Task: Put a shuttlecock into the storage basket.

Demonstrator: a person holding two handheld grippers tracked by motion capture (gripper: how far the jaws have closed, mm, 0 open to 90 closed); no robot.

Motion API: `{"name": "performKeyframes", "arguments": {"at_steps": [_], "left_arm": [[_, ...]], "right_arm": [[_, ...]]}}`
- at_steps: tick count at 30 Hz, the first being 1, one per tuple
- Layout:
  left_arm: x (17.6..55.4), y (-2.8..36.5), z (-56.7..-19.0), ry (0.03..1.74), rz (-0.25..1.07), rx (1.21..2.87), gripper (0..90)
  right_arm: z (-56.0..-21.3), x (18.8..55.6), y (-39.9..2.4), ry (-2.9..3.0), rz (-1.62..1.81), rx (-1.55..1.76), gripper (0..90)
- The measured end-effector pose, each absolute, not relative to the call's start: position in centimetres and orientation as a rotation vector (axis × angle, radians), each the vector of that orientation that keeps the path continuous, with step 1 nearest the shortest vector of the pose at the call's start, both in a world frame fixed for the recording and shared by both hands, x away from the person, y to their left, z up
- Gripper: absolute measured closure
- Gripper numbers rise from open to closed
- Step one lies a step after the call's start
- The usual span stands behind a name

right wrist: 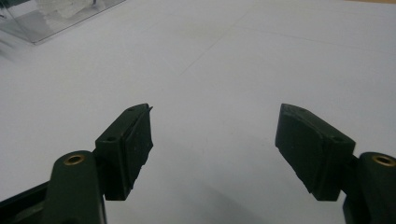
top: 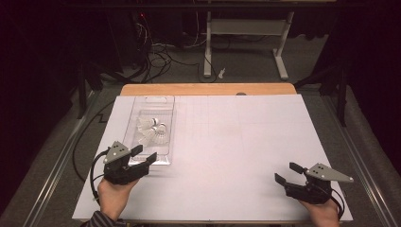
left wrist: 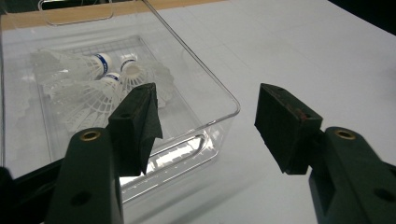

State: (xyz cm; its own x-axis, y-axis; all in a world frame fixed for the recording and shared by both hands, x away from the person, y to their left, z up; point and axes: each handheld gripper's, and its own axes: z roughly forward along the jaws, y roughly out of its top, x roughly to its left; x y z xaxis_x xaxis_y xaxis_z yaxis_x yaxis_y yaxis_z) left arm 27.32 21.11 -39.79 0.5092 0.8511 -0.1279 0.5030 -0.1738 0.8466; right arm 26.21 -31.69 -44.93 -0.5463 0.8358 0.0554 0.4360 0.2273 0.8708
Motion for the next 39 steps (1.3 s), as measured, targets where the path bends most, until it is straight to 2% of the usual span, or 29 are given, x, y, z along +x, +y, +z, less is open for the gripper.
{"name": "performKeyframes", "arguments": {"at_steps": [39], "left_arm": [[26.5,20.7,-42.1,1.115,0.537,1.789,38.5]], "right_arm": [[-44.9,26.2,-31.7,2.082,1.261,1.170,28.0]]}}
